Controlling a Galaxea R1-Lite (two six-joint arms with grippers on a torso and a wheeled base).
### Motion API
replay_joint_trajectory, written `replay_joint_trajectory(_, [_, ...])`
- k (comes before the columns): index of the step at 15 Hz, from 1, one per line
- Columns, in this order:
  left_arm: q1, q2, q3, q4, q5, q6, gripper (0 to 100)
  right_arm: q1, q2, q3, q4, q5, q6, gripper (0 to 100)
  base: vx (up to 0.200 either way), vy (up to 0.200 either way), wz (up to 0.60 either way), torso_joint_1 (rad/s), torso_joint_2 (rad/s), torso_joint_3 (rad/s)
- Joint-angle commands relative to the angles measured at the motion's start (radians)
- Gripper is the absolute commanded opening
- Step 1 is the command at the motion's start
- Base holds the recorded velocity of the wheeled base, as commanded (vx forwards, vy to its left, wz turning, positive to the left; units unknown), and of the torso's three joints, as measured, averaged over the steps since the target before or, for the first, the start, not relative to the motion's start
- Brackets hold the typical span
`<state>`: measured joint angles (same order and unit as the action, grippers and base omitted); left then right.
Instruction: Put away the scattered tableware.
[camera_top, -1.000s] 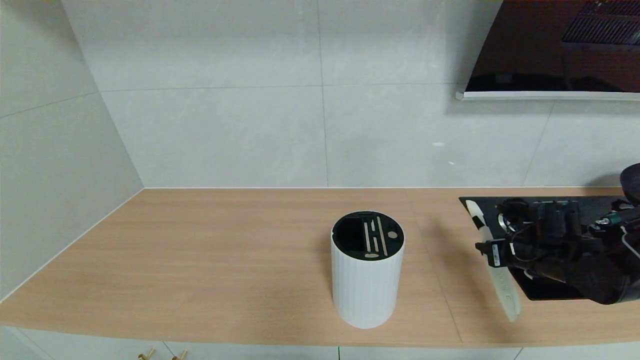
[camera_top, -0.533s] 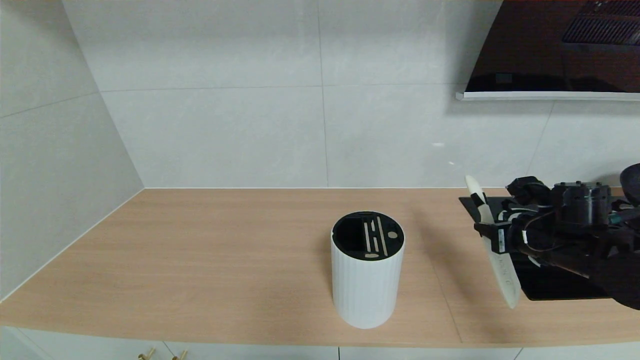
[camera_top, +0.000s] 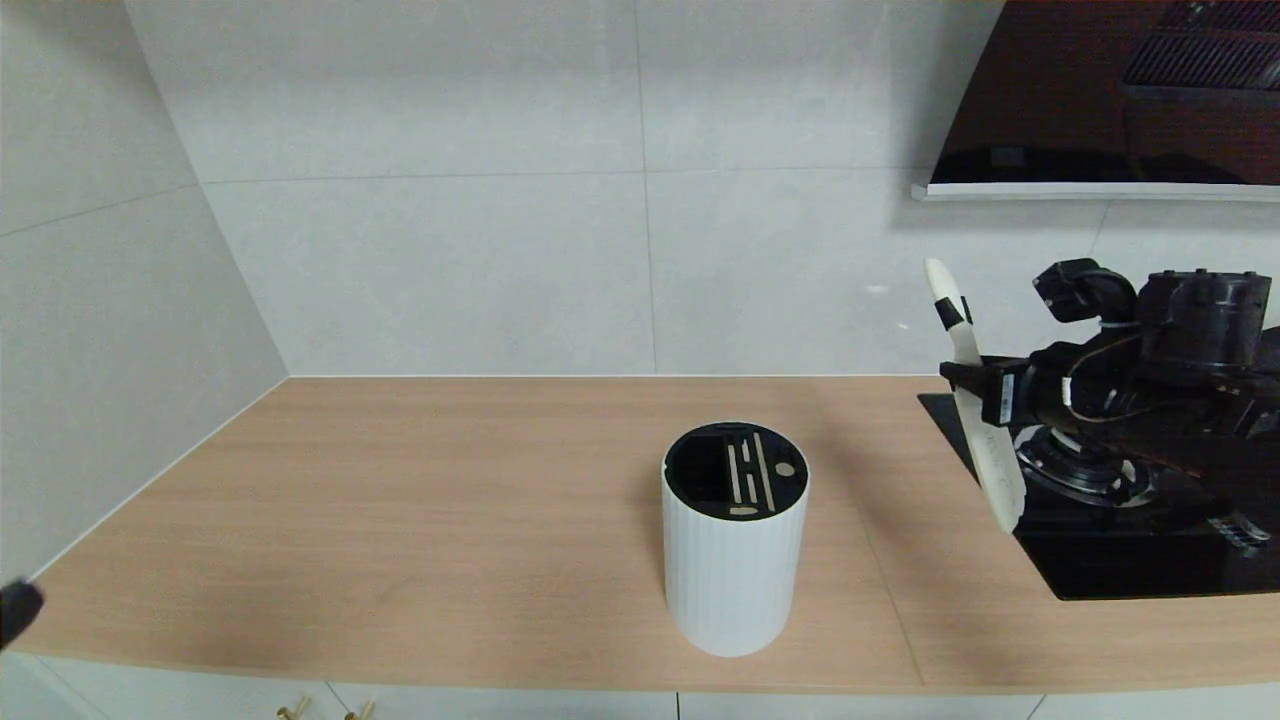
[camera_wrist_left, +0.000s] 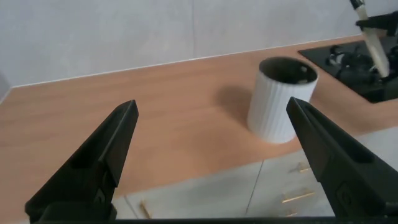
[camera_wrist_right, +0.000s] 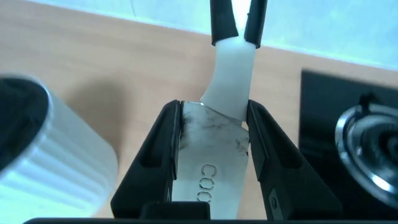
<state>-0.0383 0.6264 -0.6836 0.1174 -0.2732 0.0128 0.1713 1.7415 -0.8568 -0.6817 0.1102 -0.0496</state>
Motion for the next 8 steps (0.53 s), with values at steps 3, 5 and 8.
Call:
replay_joint_trajectory(3, [-0.244, 0.605, -0.126, -0.461, -0.014, -0.205, 100, 0.108, -0.011, -0.079, 0.048, -0.038, 0.014, 0, 0.0, 0.0, 0.0, 0.0, 0.0, 0.0])
replay_joint_trajectory(5, [-0.302, 0.785, -0.126, -0.725, -0.014, -0.364, 100, 0.151, -0.04, -0.074, 0.054, -0.078, 0.017, 0, 0.0, 0.0, 0.0, 0.0, 0.0, 0.0])
replay_joint_trajectory(8, [-0.334, 1.032, -0.126, -1.062, 0.006, -0.413, 100, 0.237, -0.082, -0.076, 0.111, -0.081, 0.079, 0, 0.0, 0.0, 0.0, 0.0, 0.0, 0.0])
